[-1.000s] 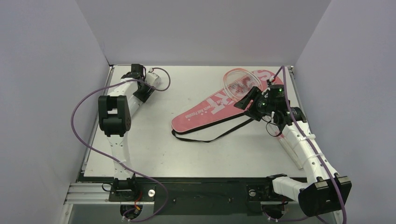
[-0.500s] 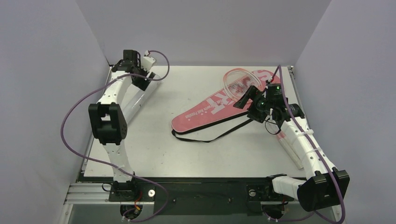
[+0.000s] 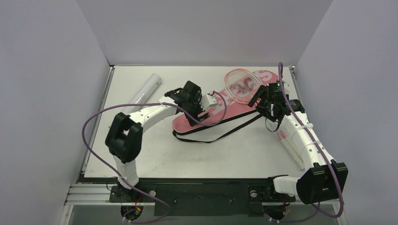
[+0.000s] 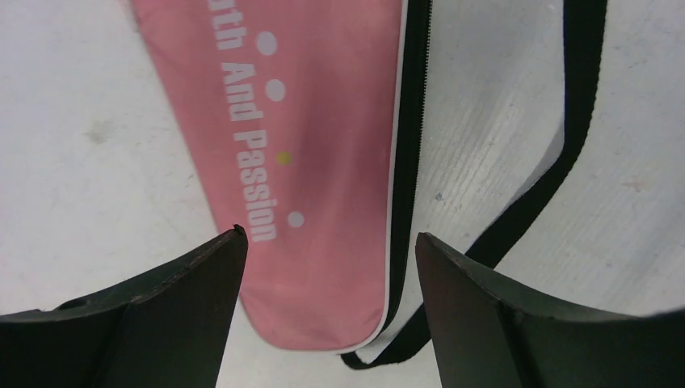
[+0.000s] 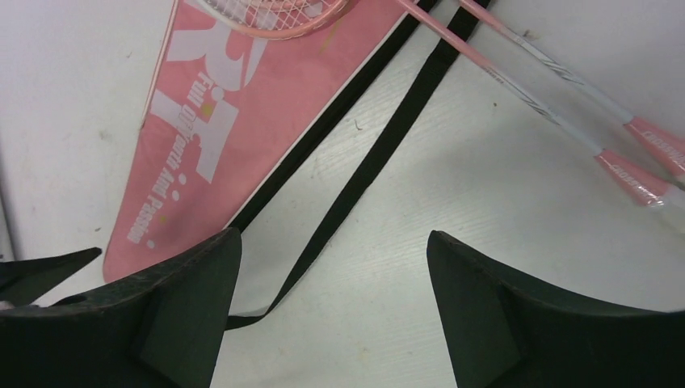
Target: Pack up the badminton gear
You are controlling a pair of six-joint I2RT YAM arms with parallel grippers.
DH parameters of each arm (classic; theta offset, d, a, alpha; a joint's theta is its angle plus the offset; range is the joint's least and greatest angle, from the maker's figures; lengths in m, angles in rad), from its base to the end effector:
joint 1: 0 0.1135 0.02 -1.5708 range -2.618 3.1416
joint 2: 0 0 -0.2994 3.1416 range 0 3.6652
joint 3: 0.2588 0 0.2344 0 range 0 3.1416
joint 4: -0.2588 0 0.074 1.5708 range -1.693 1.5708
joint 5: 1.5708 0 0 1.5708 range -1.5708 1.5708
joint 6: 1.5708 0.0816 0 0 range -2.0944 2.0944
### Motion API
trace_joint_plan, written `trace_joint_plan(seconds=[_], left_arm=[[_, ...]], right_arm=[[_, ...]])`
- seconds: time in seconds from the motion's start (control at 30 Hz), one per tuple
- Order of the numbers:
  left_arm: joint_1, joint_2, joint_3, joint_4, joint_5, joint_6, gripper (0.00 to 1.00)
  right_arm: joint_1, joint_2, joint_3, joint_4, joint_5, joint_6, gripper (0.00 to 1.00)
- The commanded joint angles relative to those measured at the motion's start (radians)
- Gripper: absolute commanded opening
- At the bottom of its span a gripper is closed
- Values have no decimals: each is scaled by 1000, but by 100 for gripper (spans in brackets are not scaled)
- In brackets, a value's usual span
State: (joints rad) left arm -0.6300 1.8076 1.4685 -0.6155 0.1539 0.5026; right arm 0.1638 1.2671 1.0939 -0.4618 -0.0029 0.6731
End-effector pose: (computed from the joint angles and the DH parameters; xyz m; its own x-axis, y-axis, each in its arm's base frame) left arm 0.3265 -0.2536 0.2595 -0.2629 0.7808 -0.5667 0.8906 0.4224 0.1688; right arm 0.2854 0.0474 0.3269 -0.5607 0.5392 -0.6284 0.2356 0.8314 0.5032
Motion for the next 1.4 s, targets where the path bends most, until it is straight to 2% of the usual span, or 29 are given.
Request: trace_joint_plan(seconds=[0.0, 0.27, 0.33, 0.5, 0.57, 0.73, 0.9, 1.37], left_arm=[[1, 111, 20, 115, 15, -15, 86], [-47, 203, 25, 254, 24, -44, 84], [-49, 219, 25, 258, 22, -57, 79], [-49, 217, -21, 277, 21, -75, 53], [-47, 196, -58, 296, 18, -80, 48], [-48, 166, -138, 326, 9, -90, 46], [-45, 161, -142, 314, 4, -105, 43], [-34, 118, -178, 319, 3, -129, 41]], right_arm=[[-3, 8, 17, -37, 115, -33, 79], [-8, 71, 22, -70, 239, -71, 85], [-9, 136, 75, -95, 273, -93, 87], [-9, 361, 237, -160, 394, -178, 92], [-9, 434, 278, -180, 428, -211, 92], [-10, 564, 363, -181, 482, -292, 93], [-13, 674, 447, -183, 482, -354, 92], [-115, 788, 454, -170, 281, -364, 78]])
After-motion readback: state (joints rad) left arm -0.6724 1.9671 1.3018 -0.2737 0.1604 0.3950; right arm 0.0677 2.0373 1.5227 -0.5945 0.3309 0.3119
